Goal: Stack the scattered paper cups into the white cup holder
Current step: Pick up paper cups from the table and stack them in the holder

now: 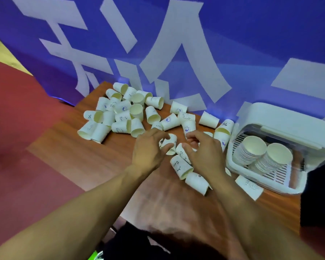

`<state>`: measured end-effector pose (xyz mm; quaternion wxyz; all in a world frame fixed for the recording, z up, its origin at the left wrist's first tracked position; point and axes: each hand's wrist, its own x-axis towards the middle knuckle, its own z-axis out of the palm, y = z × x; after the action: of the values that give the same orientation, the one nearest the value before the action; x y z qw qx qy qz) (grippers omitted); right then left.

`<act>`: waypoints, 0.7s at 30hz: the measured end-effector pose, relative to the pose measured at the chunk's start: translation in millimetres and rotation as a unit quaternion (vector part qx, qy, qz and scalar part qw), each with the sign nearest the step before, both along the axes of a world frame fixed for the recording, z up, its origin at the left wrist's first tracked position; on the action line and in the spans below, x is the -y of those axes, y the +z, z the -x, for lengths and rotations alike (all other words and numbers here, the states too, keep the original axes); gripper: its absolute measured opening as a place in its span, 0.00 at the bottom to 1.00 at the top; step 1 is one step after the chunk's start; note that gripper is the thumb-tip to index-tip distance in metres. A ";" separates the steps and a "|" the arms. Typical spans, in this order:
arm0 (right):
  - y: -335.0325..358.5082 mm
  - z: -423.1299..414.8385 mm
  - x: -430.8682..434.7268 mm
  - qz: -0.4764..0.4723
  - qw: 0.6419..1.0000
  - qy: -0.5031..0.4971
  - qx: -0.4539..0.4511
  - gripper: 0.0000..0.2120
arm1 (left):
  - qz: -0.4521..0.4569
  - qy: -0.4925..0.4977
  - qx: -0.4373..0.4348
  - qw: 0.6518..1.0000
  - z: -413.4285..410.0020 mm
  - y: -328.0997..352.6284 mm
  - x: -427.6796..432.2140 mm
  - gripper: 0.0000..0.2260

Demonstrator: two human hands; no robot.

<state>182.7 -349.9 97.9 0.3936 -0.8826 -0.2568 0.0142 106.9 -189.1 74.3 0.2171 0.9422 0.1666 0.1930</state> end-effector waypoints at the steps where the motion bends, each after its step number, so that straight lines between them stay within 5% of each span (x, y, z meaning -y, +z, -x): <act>1: -0.5 2.5 -11.8 0.004 1.000 0.014 0.000 0.08 | 0.006 0.016 -0.004 1.000 5.1 -2.5 -12.2 0.09; 9: -20.6 10.5 -96.7 0.025 0.997 0.027 -0.075 0.10 | 0.064 0.061 -0.057 0.994 20.1 -25.3 -98.2 0.08; 21: -73.7 7.6 -229.8 0.046 0.945 -0.033 -0.323 0.15 | 0.125 0.013 -0.205 0.971 4.0 -83.7 -243.9 0.16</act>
<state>175.1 -120.1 24.2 0.4149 -0.8558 -0.0858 0.2968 102.9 54.9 -9.4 0.2921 0.9247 0.2429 -0.0242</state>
